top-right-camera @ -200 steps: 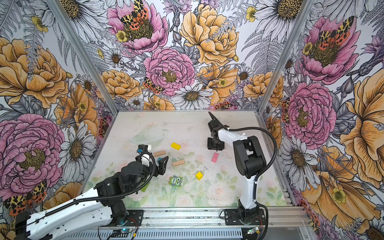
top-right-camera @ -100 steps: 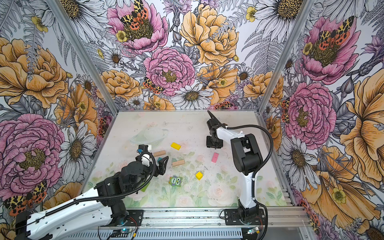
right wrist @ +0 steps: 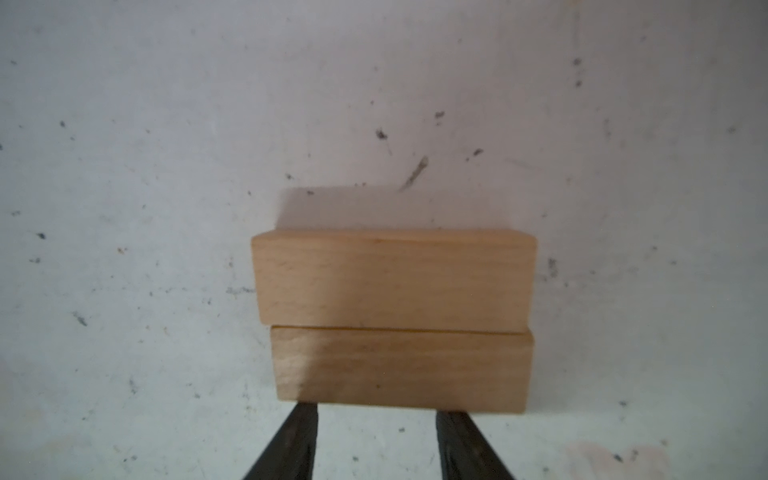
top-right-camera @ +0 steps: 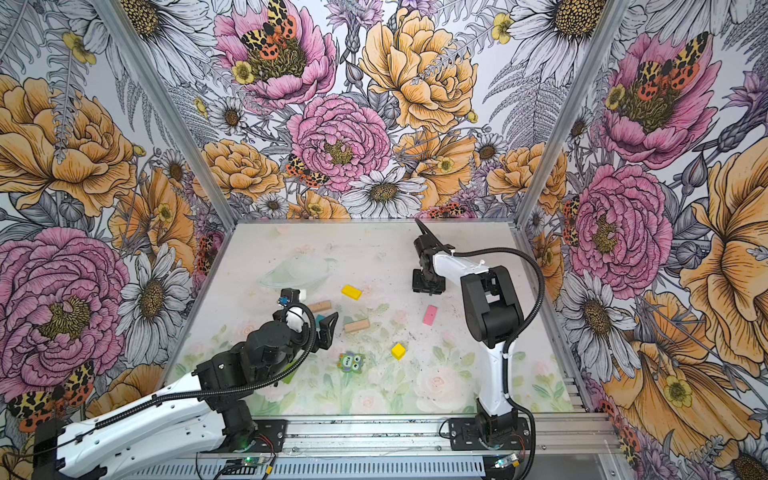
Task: Build the wood block tower
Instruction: 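Open the right gripper and lift it off the two-block stack, then move the right gripper toward the plain wood block near the teal cube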
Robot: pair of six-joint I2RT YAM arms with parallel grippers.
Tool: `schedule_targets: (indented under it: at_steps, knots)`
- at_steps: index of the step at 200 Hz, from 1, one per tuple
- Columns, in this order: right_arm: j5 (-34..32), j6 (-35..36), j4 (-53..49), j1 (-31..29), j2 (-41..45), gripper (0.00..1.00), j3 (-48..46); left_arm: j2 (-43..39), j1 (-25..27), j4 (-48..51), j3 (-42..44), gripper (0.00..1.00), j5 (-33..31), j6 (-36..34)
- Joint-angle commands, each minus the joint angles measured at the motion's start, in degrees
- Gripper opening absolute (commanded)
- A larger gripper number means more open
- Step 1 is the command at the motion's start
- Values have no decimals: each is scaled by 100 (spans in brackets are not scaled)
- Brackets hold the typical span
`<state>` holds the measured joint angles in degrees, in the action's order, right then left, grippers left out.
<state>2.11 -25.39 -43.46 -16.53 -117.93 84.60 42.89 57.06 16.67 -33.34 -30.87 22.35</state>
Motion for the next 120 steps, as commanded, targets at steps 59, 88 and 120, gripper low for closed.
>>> schedule_targets:
  at_steps: [59, 88, 120]
  knots:
    - [124, 39, -171, -447, 1135, 79, -274, 153, -164, 353, -291, 99, -11, 103]
    - [72, -83, -211, -919, 1399, 86, -386, -125, -195, 756, -182, 99, -270, 474]
    - [-63, -224, -215, -1428, 1350, 87, -411, -819, -212, 1196, 133, 99, -287, 934]
